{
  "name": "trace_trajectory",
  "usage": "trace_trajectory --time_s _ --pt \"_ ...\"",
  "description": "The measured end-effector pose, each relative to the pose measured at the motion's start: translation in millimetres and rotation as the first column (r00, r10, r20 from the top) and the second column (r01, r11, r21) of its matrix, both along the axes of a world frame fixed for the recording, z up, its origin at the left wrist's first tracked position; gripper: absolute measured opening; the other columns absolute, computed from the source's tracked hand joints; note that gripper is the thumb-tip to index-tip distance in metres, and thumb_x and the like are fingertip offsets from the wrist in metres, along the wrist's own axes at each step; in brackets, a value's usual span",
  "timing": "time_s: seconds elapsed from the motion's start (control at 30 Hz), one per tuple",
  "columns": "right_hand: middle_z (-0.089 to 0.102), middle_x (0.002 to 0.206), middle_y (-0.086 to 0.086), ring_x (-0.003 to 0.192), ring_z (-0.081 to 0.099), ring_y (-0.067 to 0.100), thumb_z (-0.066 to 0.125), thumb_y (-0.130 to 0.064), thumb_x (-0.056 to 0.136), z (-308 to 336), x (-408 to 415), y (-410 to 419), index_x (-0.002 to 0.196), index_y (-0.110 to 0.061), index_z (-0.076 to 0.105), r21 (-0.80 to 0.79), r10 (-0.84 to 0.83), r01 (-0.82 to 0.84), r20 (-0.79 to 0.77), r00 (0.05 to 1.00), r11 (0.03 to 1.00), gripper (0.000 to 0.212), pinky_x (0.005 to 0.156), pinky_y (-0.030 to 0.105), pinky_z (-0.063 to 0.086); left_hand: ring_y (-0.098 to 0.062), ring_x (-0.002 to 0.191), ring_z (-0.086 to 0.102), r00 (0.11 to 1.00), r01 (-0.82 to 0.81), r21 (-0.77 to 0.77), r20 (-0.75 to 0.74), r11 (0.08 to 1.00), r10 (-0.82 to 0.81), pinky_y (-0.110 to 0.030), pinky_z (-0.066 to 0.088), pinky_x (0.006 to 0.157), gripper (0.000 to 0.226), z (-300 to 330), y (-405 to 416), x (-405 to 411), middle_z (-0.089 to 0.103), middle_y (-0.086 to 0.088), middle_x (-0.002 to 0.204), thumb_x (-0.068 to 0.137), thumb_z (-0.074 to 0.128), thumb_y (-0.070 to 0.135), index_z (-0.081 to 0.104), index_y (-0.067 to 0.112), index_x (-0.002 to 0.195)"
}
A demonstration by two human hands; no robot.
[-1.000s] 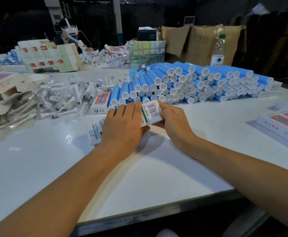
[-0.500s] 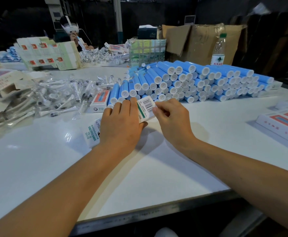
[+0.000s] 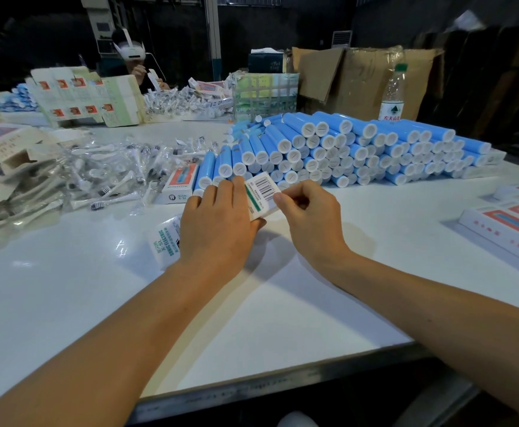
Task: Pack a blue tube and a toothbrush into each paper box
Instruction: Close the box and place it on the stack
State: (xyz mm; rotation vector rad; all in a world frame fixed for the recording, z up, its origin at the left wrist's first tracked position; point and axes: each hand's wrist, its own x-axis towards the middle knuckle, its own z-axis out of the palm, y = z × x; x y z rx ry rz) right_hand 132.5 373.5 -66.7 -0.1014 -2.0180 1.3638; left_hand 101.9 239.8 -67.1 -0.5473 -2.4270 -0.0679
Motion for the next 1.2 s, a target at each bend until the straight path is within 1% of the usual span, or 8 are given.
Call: trace_trajectory --time_s 0.23,0.43,0.63,0.73,0.87,0.97,1.1,1.2 --pt "0.061 0.078 0.000 0.066 0.050 0.005 0.064 -0.012 0.088 -1.3 0.7 0.0 0.077 -0.012 0.061 0.052 0.006 -0.005 -0.017 1.000 0.999 0.012 0.060 0.012 0.039 -0.025 0.116 0.044 1.000 -0.010 -0.014 0.012 1.000 0.011 -0.035 0.033 0.089 0.070 0.0 -0.7 0.4 0.045 -0.007 0.130 0.091 0.043 0.054 0.025 0.008 0.142" --pt "0.052 0.082 -0.006 0.068 0.048 -0.010 0.062 -0.014 0.090 2.0 -2.6 1.0 0.094 -0.015 0.068 0.095 0.024 -0.024 -0.002 1.000 0.995 0.007 0.063 0.007 0.038 -0.024 0.116 0.045 1.000 0.016 -0.052 0.003 0.999 -0.016 -0.035 0.035 0.089 0.071 -3.3 3.4 1.9 0.046 -0.006 0.131 0.092 0.039 0.056 0.024 0.008 0.143" --pt "0.049 0.081 -0.004 0.069 0.047 -0.001 0.061 -0.011 0.091 -0.6 -2.2 0.1 0.095 -0.005 0.070 0.173 -0.009 0.011 -0.014 1.000 0.985 0.011 0.065 0.006 0.036 -0.024 0.113 0.047 1.000 0.007 -0.081 -0.025 0.997 -0.009 -0.034 0.036 0.087 0.070 -4.6 5.7 4.1 0.048 -0.007 0.129 0.093 0.042 0.054 0.027 0.006 0.141" --pt "0.053 0.082 -0.004 0.069 0.049 -0.007 0.062 -0.012 0.091 2.4 -2.7 0.9 0.094 -0.010 0.070 0.126 0.017 -0.016 -0.006 1.000 0.992 0.009 0.064 0.006 0.037 -0.023 0.117 0.045 1.000 0.010 -0.056 -0.007 0.998 -0.010 -0.034 0.035 0.089 0.070 -2.8 5.3 0.9 0.045 -0.006 0.132 0.093 0.039 0.056 0.023 0.009 0.143" --pt "0.064 0.084 0.000 0.070 0.055 0.003 0.064 -0.015 0.089 3.3 -2.4 4.8 0.078 -0.017 0.063 -0.053 0.037 -0.037 0.002 0.999 0.998 0.011 0.061 0.009 0.042 -0.023 0.119 0.043 0.999 0.016 0.007 0.030 1.000 -0.016 -0.034 0.034 0.091 0.072 -0.4 3.0 -2.5 0.044 -0.005 0.132 0.092 0.040 0.056 0.021 0.010 0.143" --pt "0.060 0.070 -0.004 0.059 0.050 -0.001 0.064 -0.014 0.089 1.2 -2.3 5.1 0.068 -0.018 0.059 -0.034 0.022 -0.021 0.026 0.999 0.999 0.022 0.054 0.010 0.038 -0.023 0.118 0.043 0.999 0.021 -0.008 0.031 1.000 -0.021 -0.035 0.034 0.091 0.072 -2.3 2.7 -2.9 0.043 -0.005 0.132 0.092 0.040 0.056 0.020 0.011 0.143" --pt "0.061 0.074 -0.004 0.062 0.051 0.001 0.063 -0.012 0.089 -0.7 -1.6 2.2 0.072 -0.016 0.062 0.006 0.029 -0.029 0.034 0.999 1.000 0.018 0.057 0.013 0.041 -0.023 0.119 0.042 1.000 0.006 -0.013 0.018 1.000 -0.005 -0.035 0.034 0.092 0.071 -3.1 -0.3 -5.5 0.043 -0.005 0.133 0.092 0.042 0.056 0.020 0.011 0.142" --pt "0.062 0.073 -0.002 0.061 0.048 0.006 0.058 -0.015 0.092 0.6 -2.1 3.1 0.072 -0.011 0.063 -0.053 0.049 -0.046 0.058 0.997 0.998 0.021 0.060 0.025 0.043 -0.023 0.120 0.042 1.000 0.016 0.000 0.018 1.000 -0.016 -0.034 0.034 0.091 0.070 -2.1 -0.2 -5.4 0.042 -0.004 0.133 0.092 0.041 0.056 0.020 0.012 0.142"
